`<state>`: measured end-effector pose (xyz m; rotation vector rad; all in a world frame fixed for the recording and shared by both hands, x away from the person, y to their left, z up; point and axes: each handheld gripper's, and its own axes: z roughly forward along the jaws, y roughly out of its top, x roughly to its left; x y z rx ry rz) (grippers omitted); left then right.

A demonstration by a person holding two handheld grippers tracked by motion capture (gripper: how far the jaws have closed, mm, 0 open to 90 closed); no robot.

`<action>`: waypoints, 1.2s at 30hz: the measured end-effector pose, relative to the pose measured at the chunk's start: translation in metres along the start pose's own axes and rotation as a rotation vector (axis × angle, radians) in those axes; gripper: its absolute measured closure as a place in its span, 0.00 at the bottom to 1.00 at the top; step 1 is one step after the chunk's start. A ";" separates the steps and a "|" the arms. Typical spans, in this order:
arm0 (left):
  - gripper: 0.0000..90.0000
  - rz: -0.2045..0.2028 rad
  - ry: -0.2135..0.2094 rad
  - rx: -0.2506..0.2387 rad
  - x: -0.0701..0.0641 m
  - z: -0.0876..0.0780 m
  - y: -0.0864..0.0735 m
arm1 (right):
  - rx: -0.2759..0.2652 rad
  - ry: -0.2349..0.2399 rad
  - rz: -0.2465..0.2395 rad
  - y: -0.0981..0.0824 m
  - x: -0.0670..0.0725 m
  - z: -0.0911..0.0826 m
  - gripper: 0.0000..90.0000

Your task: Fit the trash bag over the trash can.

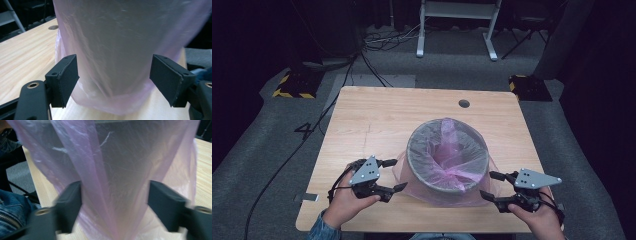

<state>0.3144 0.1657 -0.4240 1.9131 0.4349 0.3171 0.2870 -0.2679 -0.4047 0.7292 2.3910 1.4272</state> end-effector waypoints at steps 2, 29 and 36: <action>0.25 -0.004 -0.020 -0.014 -0.001 0.002 0.003 | 0.004 0.009 0.005 0.002 -0.003 0.002 0.79; 1.00 0.022 0.020 0.043 -0.001 0.004 0.009 | -0.009 -0.019 0.061 0.003 -0.023 0.003 1.00; 1.00 -0.038 0.052 0.093 0.011 -0.002 -0.008 | 0.028 -0.060 0.135 -0.018 -0.045 0.007 1.00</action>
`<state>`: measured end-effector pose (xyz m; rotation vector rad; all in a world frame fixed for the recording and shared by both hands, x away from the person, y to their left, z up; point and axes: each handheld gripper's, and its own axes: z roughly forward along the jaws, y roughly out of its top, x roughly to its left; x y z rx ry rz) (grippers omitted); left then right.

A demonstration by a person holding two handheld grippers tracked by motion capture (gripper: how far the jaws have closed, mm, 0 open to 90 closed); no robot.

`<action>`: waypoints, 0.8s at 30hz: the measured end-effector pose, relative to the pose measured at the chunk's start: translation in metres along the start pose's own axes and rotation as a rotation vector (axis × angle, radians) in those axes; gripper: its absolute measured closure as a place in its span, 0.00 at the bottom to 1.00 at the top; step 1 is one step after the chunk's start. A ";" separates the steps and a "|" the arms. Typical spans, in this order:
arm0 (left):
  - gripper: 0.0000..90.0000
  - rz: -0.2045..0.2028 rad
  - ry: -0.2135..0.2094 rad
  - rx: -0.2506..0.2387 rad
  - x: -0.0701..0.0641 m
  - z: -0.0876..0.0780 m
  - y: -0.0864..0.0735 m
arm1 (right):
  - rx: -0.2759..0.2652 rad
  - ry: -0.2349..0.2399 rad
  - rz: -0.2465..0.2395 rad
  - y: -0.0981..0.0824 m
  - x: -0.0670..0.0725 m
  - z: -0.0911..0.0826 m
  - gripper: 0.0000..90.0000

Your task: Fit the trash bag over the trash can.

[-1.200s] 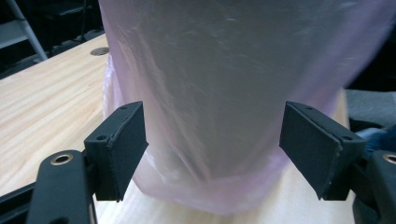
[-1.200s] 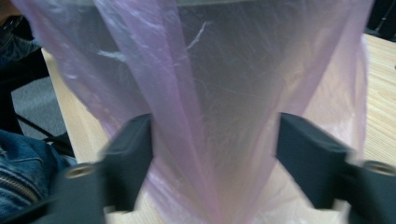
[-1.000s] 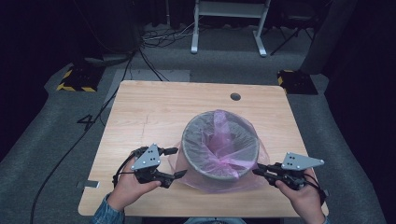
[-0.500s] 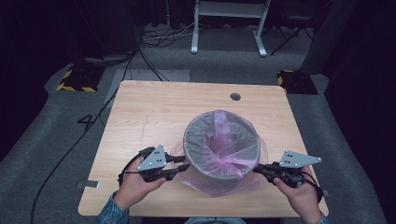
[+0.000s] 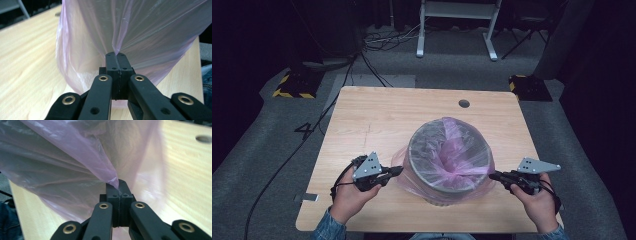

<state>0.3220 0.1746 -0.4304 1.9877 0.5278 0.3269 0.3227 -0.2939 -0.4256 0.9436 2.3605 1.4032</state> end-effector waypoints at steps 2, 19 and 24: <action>1.00 -0.024 -0.012 0.007 0.004 0.002 -0.005 | 0.010 0.004 0.022 -0.006 -0.006 0.004 1.00; 0.97 -0.090 -0.063 0.162 0.007 0.010 -0.035 | 0.180 0.020 0.106 -0.047 -0.014 0.022 0.98; 0.45 -0.066 -0.050 0.001 0.000 -0.005 -0.017 | 0.086 -0.027 0.037 -0.034 -0.005 0.005 0.45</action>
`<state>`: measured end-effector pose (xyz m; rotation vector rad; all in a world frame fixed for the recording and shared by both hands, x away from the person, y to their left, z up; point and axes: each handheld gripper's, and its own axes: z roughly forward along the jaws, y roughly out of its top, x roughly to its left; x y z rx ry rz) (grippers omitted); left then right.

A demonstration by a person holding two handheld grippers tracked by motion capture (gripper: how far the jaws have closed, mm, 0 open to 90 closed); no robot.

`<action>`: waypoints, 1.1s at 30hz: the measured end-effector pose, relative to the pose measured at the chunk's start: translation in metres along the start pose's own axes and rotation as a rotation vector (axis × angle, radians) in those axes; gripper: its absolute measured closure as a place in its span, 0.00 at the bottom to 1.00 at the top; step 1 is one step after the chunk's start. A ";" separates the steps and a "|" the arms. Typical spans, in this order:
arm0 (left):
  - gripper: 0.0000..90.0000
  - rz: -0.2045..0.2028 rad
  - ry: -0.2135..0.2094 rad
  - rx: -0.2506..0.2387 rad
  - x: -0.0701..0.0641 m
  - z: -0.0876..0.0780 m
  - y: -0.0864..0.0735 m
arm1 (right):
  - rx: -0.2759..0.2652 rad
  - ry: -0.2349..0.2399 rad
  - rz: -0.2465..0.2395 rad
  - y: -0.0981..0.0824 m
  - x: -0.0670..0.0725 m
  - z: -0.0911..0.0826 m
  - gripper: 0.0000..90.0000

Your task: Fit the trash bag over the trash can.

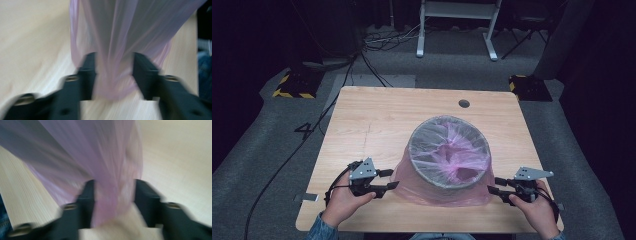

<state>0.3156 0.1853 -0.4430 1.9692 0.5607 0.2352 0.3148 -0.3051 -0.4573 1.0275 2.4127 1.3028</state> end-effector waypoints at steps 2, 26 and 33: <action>0.38 0.036 0.004 -0.025 -0.006 0.001 0.012 | -0.054 0.001 -0.042 0.011 0.007 -0.006 0.41; 1.00 0.006 0.039 0.118 0.017 0.042 0.008 | 0.043 0.044 0.008 0.015 -0.018 0.046 1.00; 1.00 -0.007 0.070 0.219 0.022 0.057 -0.005 | -0.026 0.014 -0.031 0.024 -0.012 0.034 0.97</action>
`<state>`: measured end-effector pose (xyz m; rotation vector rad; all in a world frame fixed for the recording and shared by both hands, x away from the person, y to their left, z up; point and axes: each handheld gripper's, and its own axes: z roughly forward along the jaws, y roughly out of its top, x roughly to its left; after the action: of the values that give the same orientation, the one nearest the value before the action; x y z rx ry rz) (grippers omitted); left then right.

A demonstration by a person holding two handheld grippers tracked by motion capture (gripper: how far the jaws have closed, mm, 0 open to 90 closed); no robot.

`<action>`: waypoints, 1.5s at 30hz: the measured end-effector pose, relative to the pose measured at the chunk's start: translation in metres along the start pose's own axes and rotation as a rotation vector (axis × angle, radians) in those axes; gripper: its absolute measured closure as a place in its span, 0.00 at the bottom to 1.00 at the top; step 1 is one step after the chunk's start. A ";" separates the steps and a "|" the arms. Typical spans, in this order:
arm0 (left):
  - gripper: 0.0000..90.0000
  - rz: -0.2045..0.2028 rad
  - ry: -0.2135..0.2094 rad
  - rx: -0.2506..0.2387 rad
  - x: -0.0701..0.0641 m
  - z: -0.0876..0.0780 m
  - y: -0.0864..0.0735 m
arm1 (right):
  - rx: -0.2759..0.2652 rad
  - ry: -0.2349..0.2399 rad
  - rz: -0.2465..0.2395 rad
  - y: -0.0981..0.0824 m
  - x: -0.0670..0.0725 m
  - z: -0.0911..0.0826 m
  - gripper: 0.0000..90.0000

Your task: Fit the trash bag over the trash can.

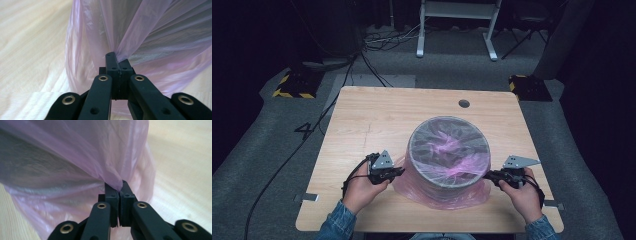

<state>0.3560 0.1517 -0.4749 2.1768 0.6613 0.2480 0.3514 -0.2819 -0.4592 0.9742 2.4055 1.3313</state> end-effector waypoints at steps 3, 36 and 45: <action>1.00 -0.003 -0.018 -0.006 -0.001 0.003 0.000 | -0.024 -0.025 -0.001 0.006 -0.002 -0.003 0.99; 0.71 0.075 -0.106 -0.133 -0.024 -0.017 0.013 | 0.022 0.023 -0.059 -0.003 0.015 -0.018 0.80; 1.00 0.031 -0.060 -0.103 -0.009 0.000 0.009 | 0.041 0.044 -0.007 -0.002 0.003 -0.006 1.00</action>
<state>0.3521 0.1424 -0.4671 2.0889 0.5697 0.2266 0.3455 -0.2845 -0.4571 0.9550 2.4757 1.3198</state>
